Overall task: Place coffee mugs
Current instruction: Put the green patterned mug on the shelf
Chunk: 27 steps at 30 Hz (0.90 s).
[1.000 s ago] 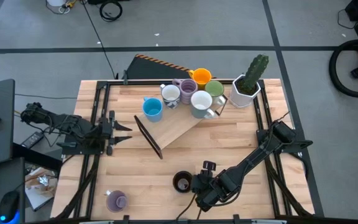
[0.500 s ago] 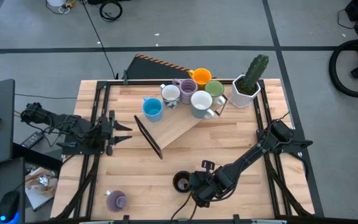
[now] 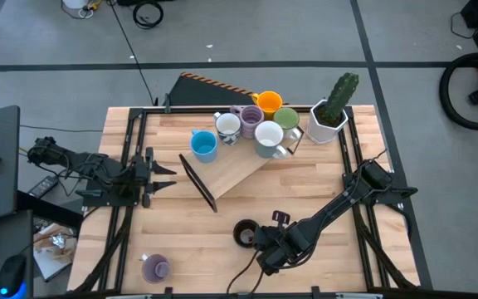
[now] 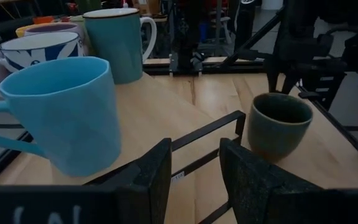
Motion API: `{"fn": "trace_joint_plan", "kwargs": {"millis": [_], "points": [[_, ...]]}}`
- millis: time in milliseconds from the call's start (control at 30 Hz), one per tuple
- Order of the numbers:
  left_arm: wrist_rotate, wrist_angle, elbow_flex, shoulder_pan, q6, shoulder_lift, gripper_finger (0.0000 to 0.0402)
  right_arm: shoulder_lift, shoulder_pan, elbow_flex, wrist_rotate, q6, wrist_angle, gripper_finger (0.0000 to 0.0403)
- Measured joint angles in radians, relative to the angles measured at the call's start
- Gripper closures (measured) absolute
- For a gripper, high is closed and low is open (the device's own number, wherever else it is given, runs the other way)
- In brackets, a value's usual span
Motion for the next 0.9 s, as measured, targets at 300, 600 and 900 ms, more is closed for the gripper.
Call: {"fn": "trace_joint_plan", "kwargs": {"millis": [300,600,900], "points": [[0.0,0.003,0.001,0.0,-0.037,0.008,0.026,-0.009,-0.026,0.201,0.089,0.168,-0.331,0.0337],[0.0,0.028,-0.05,0.0,-0.063,0.02,0.026,-0.01,-0.048,0.347,0.129,0.106,-0.482,0.0337],[0.0,0.066,-0.062,0.0,-0.084,0.019,0.026,-0.049,-0.047,0.359,0.204,0.083,-0.524,0.0337]]}}
